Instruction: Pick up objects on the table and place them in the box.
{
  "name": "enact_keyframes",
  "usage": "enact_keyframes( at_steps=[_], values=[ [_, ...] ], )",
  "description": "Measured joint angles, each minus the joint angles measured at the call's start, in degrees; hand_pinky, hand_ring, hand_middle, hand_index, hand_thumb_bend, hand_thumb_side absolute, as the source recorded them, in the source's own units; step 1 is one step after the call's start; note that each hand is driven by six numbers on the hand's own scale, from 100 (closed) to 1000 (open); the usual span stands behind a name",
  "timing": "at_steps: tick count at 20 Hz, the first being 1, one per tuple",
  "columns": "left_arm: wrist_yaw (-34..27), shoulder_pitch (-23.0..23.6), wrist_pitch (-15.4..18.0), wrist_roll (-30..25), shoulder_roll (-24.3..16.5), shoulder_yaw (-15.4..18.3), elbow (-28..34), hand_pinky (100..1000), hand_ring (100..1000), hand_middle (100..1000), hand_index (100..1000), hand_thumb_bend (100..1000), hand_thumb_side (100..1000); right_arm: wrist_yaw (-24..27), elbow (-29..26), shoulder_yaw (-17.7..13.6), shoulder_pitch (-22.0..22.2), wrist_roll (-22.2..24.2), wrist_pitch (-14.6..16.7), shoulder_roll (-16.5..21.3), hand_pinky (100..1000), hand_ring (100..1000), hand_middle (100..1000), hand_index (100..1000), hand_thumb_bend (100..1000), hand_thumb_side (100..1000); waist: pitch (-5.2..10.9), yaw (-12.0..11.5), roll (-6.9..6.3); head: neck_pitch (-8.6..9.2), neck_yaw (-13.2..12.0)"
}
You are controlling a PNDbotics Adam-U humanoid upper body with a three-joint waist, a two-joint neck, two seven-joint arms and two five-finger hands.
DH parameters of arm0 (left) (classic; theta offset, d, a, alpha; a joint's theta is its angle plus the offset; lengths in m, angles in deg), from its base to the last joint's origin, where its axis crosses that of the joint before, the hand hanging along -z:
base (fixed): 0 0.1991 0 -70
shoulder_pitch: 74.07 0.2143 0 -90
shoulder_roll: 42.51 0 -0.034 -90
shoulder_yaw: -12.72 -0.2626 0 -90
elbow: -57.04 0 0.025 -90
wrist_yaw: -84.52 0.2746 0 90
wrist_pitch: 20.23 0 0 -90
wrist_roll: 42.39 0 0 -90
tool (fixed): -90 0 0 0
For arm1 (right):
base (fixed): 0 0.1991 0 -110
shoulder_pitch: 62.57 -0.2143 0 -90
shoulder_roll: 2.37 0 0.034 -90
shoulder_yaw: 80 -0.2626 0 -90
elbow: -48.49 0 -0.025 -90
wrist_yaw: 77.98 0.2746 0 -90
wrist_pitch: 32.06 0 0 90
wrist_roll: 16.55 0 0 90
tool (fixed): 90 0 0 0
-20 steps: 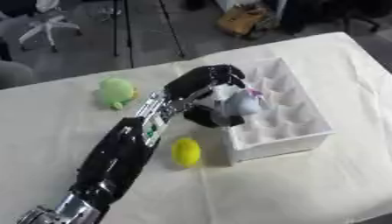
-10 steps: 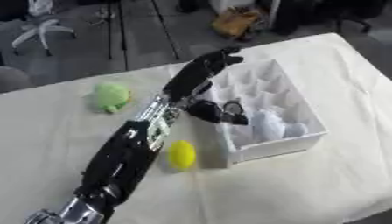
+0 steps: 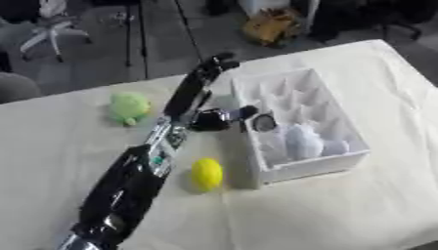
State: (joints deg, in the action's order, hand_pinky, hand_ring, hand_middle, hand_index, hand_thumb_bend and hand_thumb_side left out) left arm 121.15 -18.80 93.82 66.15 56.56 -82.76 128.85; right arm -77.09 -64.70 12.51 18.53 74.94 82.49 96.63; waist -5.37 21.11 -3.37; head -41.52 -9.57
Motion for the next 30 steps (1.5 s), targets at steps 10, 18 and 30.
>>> enact_keyframes(
  at_steps=[10, 18, 30],
  values=[
    [-22.42, 15.26, -9.89, -3.23, -10.89, 10.70, 21.78, 843, 672, 726, 773, 593, 677, -2.26, 0.00, -1.00, 1.37, -1.96, -1.22, 0.00, 763, 617, 722, 913, 326, 765, 0.00, -1.66, 0.00, -0.26, 1.74],
    [-22.62, 23.55, -14.68, -7.08, -12.51, 15.62, 31.12, 853, 687, 740, 795, 608, 656, -3.13, 0.00, -1.25, 1.86, -2.77, -1.72, 0.00, 762, 616, 722, 913, 329, 764, -0.05, -2.60, 0.00, -0.85, 1.44],
    [-20.45, 28.04, -16.81, -9.41, -12.14, 17.90, 34.89, 866, 716, 780, 821, 609, 670, -3.84, 0.00, -1.45, 2.37, -3.33, -2.17, 0.00, 761, 614, 722, 913, 331, 762, -0.05, -3.29, 0.00, -1.27, 1.50]
  ],
)
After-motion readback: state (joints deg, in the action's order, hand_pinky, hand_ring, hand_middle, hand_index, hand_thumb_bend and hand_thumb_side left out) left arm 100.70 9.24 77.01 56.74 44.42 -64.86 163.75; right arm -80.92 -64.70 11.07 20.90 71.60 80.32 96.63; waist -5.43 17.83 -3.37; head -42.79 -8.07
